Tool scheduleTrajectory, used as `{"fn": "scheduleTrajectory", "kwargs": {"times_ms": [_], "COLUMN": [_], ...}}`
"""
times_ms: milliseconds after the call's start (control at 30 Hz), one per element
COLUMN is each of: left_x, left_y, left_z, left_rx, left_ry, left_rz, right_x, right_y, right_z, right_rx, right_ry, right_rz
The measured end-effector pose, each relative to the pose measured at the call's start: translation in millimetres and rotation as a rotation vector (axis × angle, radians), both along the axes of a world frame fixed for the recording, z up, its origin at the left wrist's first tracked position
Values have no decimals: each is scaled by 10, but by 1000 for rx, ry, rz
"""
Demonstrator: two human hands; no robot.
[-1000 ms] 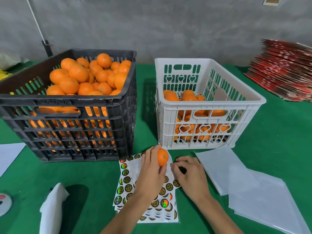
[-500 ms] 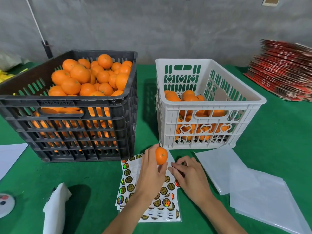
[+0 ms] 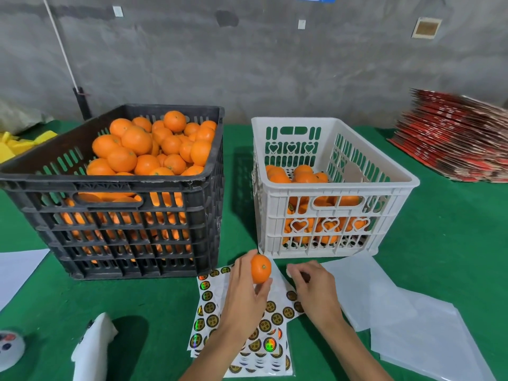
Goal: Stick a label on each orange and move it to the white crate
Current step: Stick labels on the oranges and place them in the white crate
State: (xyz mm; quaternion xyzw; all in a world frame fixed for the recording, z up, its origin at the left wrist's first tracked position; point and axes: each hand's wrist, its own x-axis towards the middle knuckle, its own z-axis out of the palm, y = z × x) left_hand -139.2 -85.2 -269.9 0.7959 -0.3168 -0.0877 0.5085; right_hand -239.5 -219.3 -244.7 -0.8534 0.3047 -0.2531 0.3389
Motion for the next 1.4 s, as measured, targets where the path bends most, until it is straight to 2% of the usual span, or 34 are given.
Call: {"fn": "scheduleTrajectory", "kwargs": {"times_ms": [100,200,300,433,500,567,700,767,867,1067,1133,1267,1400], "left_x": [-42,-54,-15,34,39,54,162,228,313,391,422,614,1063], "left_y": [4,12,46,74,73,47,-176,-379,-676,-1035,-1079,-958,-500], "left_z": [94,232,446,813,1081,1402,1889,2078,2270,2371,2370,2423,2550], "left_rx": [-50,-124,-208,-268,-325,-306,-200,-146,-42,113,133,156,72], "left_ry": [18,-51,-157,-382,-479,-464,-823,-881,-776,-622,-573,-511,-562], "left_rz": [-3,-20,0,61,81,27,-35,-64,-140,-267,-284,-330,-129], "right_x": [112,195,182,92,91,110,157,196,262,364,383,493,876], "right_y": [101,307,421,490,571,588,344,183,-50,-423,-501,-477,-199], "right_z": [269,467,643,946,1137,1348,1808,2013,2198,2139,2100,2063,2134], "right_rx": [-1,-105,-118,-480,-593,-611,-565,-537,-541,-437,-452,-563,-526], "right_ry": [-181,-217,-264,-310,-309,-285,-230,-188,-102,-134,-121,33,-138], "right_rz": [-114,-46,48,74,82,64,8,-30,-107,-116,-106,-143,131]}}
